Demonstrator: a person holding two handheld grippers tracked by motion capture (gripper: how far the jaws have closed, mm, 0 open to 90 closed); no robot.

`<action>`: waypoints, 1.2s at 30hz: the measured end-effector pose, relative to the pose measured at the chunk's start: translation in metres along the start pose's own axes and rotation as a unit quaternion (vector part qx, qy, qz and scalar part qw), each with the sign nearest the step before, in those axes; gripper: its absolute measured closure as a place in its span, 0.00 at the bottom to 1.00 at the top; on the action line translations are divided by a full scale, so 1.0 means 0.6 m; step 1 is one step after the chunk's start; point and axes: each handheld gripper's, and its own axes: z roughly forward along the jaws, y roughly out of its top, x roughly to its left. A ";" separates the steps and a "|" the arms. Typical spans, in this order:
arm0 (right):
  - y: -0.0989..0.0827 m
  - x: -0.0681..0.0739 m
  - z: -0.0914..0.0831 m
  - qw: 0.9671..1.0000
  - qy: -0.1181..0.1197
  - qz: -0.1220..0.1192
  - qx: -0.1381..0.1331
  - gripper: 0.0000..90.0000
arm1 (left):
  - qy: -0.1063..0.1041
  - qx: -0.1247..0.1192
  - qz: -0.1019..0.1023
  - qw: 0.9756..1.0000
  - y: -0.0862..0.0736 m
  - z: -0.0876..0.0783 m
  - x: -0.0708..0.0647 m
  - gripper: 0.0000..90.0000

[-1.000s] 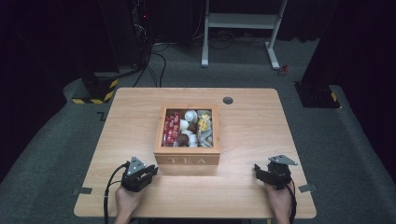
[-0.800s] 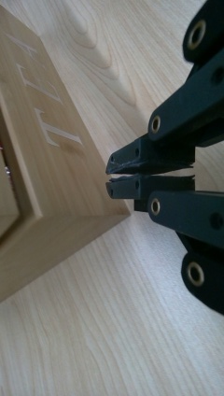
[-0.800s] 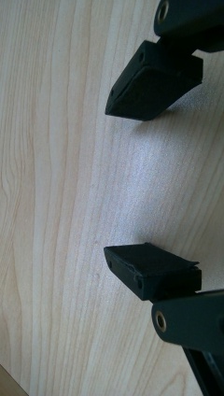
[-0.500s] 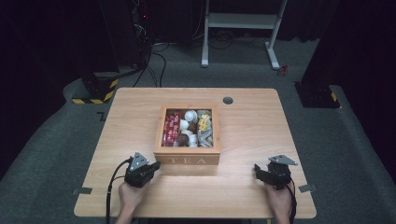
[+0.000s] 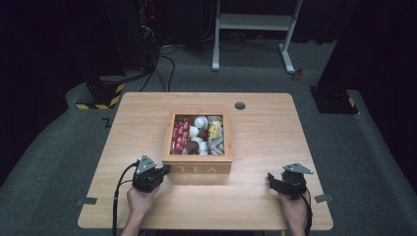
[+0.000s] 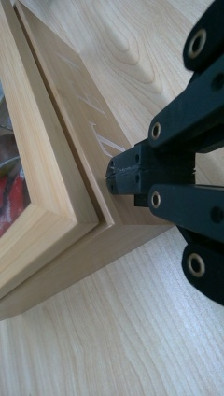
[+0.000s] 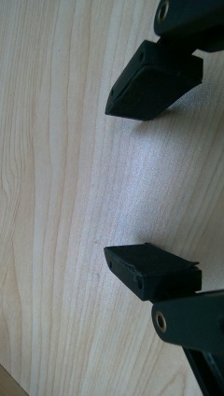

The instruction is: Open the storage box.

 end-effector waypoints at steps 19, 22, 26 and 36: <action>0.000 0.000 0.000 1.000 0.000 -0.001 0.000 0.30 | -0.009 -0.014 -0.007 1.000 0.022 -0.005 -0.005 1.00; 0.000 0.000 0.000 1.000 0.000 -0.001 0.000 0.30 | -0.009 -0.014 -0.006 1.000 0.026 -0.006 -0.006 1.00; 0.000 0.000 0.000 1.000 0.000 0.000 0.000 0.30 | -0.008 -0.013 -0.004 1.000 0.029 -0.008 -0.006 1.00; 0.000 0.000 0.000 1.000 0.000 -0.002 0.000 0.30 | -0.006 -0.021 0.000 1.000 0.046 -0.014 -0.007 1.00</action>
